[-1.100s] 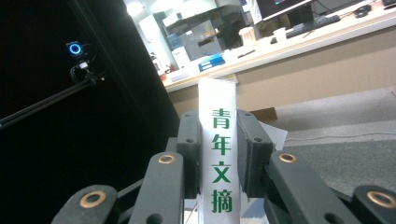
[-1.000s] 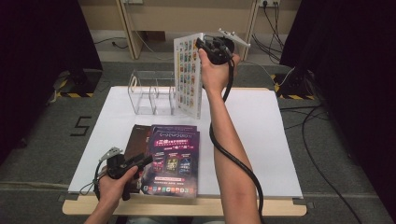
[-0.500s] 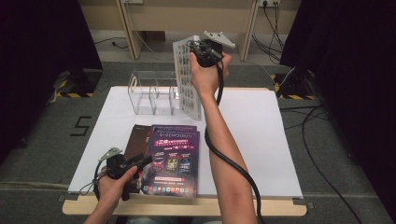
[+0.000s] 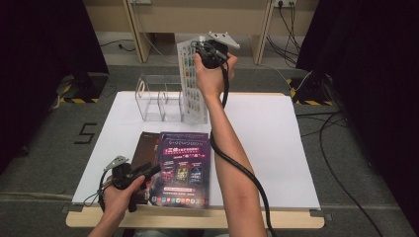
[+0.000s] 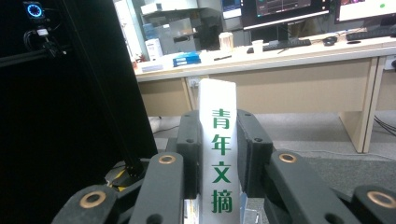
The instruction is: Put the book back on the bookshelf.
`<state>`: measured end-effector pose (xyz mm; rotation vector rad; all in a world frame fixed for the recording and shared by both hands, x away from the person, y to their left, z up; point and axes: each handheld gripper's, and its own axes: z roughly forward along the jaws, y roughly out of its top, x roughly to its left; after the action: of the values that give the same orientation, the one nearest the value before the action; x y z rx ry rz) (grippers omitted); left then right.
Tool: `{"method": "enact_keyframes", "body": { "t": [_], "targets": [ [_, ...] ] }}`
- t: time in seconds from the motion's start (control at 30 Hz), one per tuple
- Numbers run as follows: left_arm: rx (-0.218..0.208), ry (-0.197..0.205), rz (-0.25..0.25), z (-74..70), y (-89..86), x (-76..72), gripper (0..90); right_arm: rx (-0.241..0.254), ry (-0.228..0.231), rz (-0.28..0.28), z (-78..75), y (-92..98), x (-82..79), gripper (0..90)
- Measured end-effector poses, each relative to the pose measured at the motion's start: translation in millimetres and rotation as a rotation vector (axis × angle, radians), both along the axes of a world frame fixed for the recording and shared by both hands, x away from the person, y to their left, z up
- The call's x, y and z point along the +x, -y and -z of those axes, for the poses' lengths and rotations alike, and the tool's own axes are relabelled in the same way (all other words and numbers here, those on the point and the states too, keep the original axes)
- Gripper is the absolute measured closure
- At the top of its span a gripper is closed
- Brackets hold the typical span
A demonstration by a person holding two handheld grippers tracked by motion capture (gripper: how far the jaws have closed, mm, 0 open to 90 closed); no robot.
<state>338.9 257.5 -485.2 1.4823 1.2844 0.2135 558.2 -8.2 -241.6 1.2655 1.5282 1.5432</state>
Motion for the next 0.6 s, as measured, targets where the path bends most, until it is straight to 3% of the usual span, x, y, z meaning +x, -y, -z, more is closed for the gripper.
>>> {"method": "enact_keyframes", "body": {
  "t": [0.27,0.6],
  "targets": [
    [0.0,-0.003,0.003,0.9,-0.3,0.5,44.8,0.011,-0.002,0.023,9.6,0.6,7.9,73.9],
    [0.001,-0.003,0.0,1.4,-1.5,0.4,44.9,-0.019,-0.028,0.018,37.8,-6.0,9.7,73.8]
  ]
}}
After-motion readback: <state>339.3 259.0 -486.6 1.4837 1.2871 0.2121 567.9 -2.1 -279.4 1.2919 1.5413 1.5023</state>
